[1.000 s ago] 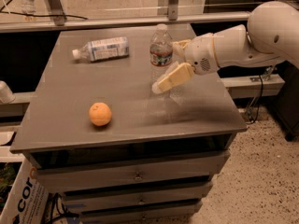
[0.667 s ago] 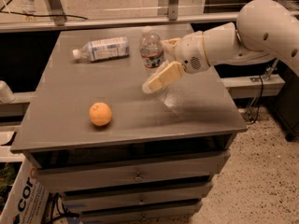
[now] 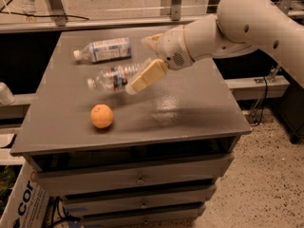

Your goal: Knock water bottle over

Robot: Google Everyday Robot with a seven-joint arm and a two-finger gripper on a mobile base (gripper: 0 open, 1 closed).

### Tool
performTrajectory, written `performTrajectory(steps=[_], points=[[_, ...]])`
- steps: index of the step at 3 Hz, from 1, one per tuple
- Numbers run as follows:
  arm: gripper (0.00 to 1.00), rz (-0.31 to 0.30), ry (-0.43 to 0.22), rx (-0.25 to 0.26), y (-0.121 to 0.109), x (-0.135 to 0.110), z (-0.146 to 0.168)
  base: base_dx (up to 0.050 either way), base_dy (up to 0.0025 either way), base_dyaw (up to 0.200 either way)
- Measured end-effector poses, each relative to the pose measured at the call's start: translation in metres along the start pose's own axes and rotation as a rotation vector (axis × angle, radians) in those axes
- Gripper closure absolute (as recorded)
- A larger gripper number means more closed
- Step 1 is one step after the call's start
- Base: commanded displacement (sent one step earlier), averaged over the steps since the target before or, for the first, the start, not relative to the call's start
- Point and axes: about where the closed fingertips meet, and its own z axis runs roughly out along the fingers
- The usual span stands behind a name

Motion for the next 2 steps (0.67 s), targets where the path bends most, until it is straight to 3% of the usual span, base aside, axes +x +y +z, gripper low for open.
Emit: performTrajectory(steps=[2], points=[[0.0,-0.001,0.042,0.013,-0.0013,0.0109,-0.009,0.0,0.0,0.0]])
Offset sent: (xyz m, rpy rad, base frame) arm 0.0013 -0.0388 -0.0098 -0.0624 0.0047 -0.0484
